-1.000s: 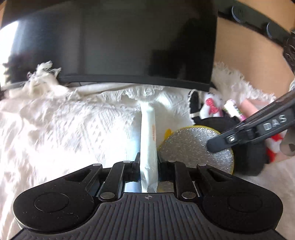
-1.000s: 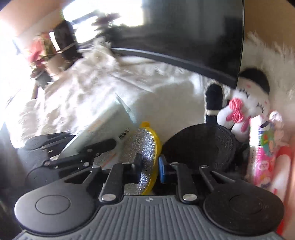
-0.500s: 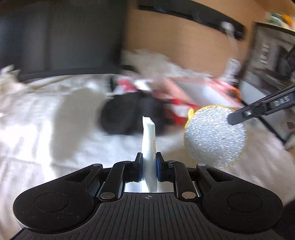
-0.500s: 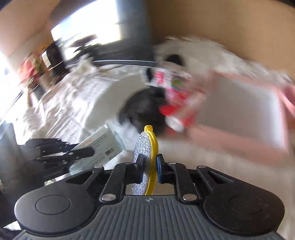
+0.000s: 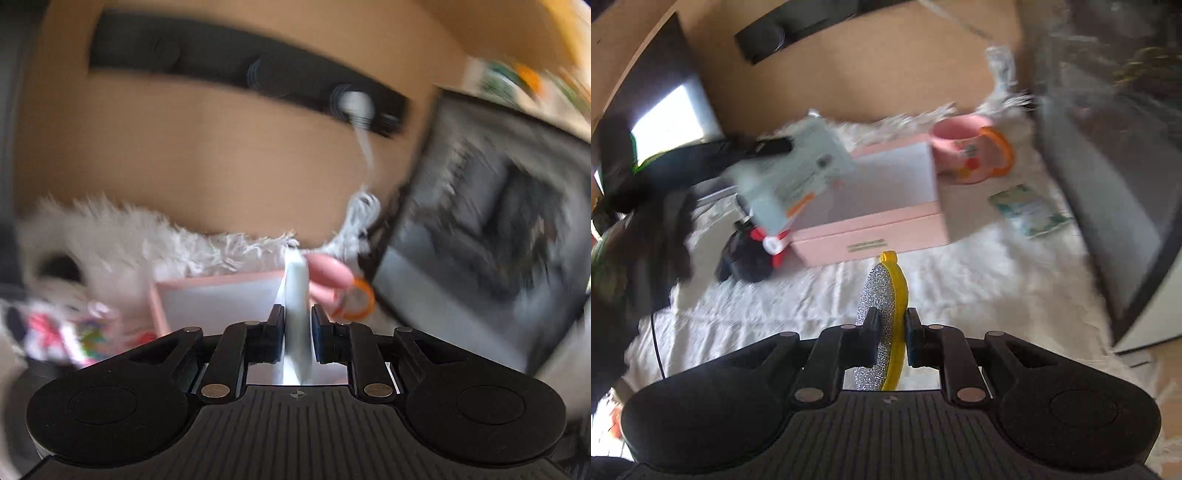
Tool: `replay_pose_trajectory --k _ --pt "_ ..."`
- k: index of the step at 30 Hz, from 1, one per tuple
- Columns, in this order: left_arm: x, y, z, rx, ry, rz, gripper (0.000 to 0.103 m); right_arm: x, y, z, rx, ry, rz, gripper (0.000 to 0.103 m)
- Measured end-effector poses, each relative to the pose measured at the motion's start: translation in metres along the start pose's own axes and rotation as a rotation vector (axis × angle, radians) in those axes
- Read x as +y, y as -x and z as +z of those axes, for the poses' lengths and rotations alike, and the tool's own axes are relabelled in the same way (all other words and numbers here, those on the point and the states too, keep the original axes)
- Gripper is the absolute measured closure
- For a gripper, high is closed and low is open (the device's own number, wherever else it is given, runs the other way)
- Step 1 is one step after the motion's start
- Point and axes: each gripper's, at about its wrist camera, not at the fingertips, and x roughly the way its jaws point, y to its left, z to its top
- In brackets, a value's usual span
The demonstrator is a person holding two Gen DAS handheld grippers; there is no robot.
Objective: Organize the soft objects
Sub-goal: 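Carry the packet and brush into the pink box and open both tools, then grasp the pink Kleenex tissue pack with the right tool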
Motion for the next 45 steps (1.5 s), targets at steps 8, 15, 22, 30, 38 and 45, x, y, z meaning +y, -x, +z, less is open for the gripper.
replay_pose_trajectory --k 8,15,22,30,38,45 --pt "0.01 0.006 -0.023 -0.012 0.071 0.128 0.083 -0.012 0.007 0.019 -0.086 -0.019 -0.016 0.089" --pt "0.001 0.065 -0.09 0.078 0.039 0.174 0.083 0.009 -0.026 0.083 -0.154 0.059 0.016 0.089" --pt "0.011 0.097 -0.131 0.138 0.106 0.24 0.083 0.045 -0.107 0.153 -0.17 0.114 0.042 0.076" --pt "0.043 0.128 -0.152 0.148 0.19 0.381 0.083 0.041 -0.153 0.122 -0.022 0.142 -0.007 0.072" --pt "0.055 0.12 -0.153 0.158 0.202 0.424 0.083 0.092 -0.139 0.068 -0.042 0.316 0.065 0.059" --pt "0.056 0.119 -0.156 0.187 0.199 0.423 0.083 0.164 -0.157 0.065 -0.063 0.469 0.129 0.053"
